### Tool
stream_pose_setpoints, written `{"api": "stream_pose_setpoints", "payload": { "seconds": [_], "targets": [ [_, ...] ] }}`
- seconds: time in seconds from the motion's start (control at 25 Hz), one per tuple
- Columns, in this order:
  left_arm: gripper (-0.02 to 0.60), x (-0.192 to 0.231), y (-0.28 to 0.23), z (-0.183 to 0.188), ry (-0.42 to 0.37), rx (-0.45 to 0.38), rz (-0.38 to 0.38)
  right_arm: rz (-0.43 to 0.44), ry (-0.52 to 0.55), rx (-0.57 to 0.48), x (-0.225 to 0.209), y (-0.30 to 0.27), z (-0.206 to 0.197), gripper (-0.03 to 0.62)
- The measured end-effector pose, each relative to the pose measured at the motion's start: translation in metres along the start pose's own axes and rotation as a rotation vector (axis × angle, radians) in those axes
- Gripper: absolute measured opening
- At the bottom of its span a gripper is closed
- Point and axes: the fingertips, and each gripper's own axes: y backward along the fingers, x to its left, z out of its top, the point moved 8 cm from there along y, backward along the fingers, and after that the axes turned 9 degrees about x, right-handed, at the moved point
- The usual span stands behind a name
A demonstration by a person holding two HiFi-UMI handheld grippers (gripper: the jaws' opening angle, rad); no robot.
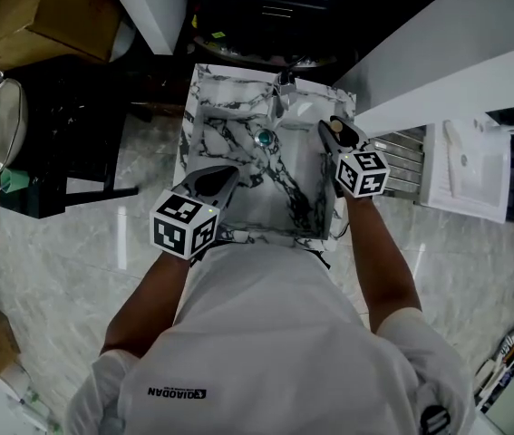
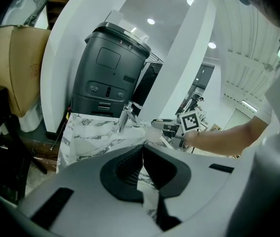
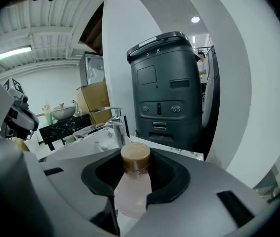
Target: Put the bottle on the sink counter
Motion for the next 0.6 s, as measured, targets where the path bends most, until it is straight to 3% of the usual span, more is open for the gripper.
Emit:
{"api": "stream_pose_setpoints", "payload": {
  "seconds": [0.6],
  "targets": [
    [0.015,0.000,0.010,-0.012,0.045,0.005,0.060,-0.032,0.019,0.032,-0.038,-0.028,0.007,0.152]
  ]
}}
